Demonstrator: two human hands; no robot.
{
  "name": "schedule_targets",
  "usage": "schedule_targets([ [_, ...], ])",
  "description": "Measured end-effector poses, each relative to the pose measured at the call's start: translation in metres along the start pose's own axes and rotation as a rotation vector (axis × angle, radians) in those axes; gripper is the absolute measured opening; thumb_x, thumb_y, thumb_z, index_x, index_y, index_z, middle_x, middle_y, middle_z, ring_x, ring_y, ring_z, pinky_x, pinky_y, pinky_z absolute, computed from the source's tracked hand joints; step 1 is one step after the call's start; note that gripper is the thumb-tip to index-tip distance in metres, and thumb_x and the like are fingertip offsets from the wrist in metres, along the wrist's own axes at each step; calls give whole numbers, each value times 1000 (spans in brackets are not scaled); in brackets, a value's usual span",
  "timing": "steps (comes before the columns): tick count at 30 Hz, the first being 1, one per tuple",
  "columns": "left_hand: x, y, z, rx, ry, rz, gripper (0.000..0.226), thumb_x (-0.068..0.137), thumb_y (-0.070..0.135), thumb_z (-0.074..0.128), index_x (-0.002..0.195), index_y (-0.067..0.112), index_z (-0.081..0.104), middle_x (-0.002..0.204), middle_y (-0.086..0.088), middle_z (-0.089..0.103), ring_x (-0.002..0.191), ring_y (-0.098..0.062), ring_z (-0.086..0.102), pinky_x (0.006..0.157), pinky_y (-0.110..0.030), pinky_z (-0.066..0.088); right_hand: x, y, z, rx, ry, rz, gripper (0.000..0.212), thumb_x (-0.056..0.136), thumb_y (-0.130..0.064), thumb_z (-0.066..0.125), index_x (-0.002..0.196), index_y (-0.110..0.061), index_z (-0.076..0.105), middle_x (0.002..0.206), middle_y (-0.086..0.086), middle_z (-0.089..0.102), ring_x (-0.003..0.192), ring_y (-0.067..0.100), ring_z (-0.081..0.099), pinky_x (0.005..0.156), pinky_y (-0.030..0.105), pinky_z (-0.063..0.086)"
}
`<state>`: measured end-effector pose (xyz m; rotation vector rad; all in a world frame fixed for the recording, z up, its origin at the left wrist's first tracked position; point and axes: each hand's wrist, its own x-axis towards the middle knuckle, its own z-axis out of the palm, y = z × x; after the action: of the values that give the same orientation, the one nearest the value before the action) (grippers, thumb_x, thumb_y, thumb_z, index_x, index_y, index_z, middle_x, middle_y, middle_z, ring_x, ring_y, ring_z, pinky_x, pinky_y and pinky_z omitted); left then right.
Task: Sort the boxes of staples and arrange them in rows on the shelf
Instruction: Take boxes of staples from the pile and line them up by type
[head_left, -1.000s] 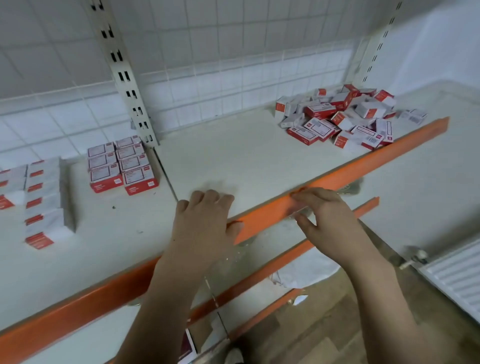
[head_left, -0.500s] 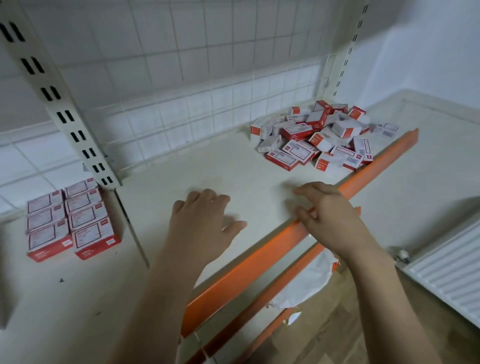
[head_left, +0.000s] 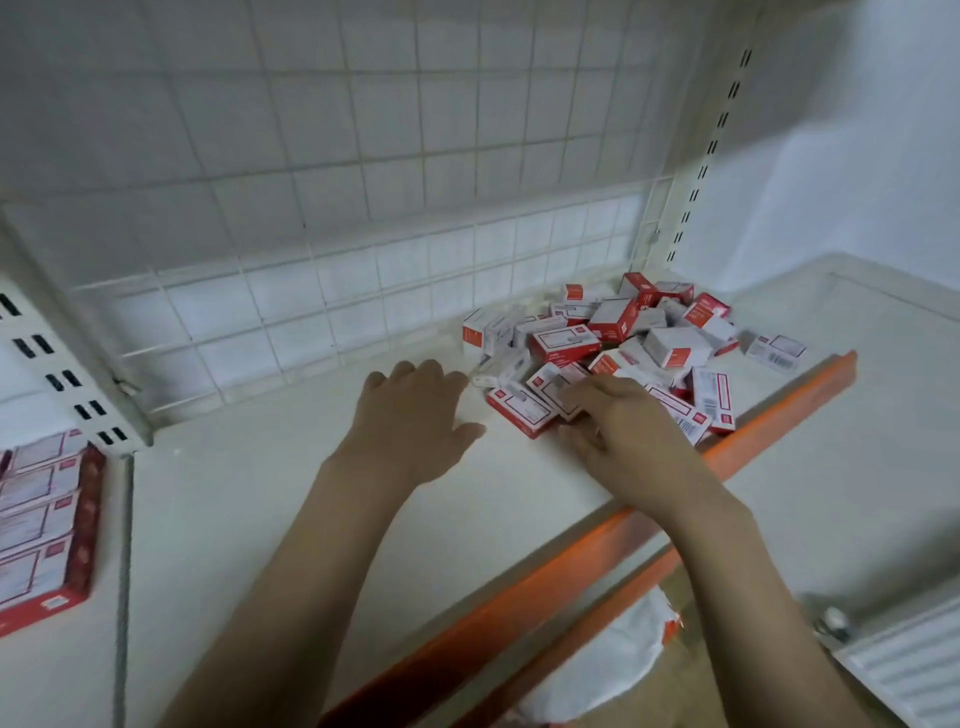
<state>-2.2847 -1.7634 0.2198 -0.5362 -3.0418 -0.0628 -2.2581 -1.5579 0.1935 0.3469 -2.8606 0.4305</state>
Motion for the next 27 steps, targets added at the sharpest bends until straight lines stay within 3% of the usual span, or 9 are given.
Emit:
schedule_targets([
  [5,70,0,-8,58,39,8,52,91,38,52,136,19,37,128,-3,48,118,-23,44,95,-36,35,41,23,-12,-100,-74,-142,39,91,-23,48,130,-18,50,126,3,53,118,25,45,97,36,39],
  [10,126,-6,-2,108,-68,38,56,86,14,59,137,15,37,133,-5,46,120,-23,47,95,-37,43,66,39,-15,-155,-86,-267,35,96,-31,41,128,-22,50,124,-3,54,114,16,47,96,30,39],
  [14,150,-10,7,108,-179,95,63,80,4,61,138,15,38,137,-3,43,122,-22,46,95,-39,46,79,45,-14,-153,-88,-338,34,95,-28,43,125,-19,52,123,0,55,112,18,49,95,33,39],
  [16,155,-12,10,84,-206,115,63,79,4,64,137,16,40,133,-3,47,120,-22,47,95,-37,45,85,47,-15,-144,-97,-359,33,95,-26,42,124,-18,53,121,0,56,109,18,50,95,33,41],
  [21,155,-15,8,73,-125,111,34,80,15,68,112,17,58,111,-2,59,105,-20,53,86,-33,46,102,55,-18,-146,-147,-372,33,94,-24,43,126,-21,53,123,-1,54,111,16,48,95,31,40],
  [27,126,-22,4,-13,-12,41,32,77,26,72,105,16,60,103,0,61,96,-20,56,75,-30,45,135,61,-23,-145,-223,-342,35,93,-24,47,128,-20,51,124,0,54,111,15,47,93,30,39],
])
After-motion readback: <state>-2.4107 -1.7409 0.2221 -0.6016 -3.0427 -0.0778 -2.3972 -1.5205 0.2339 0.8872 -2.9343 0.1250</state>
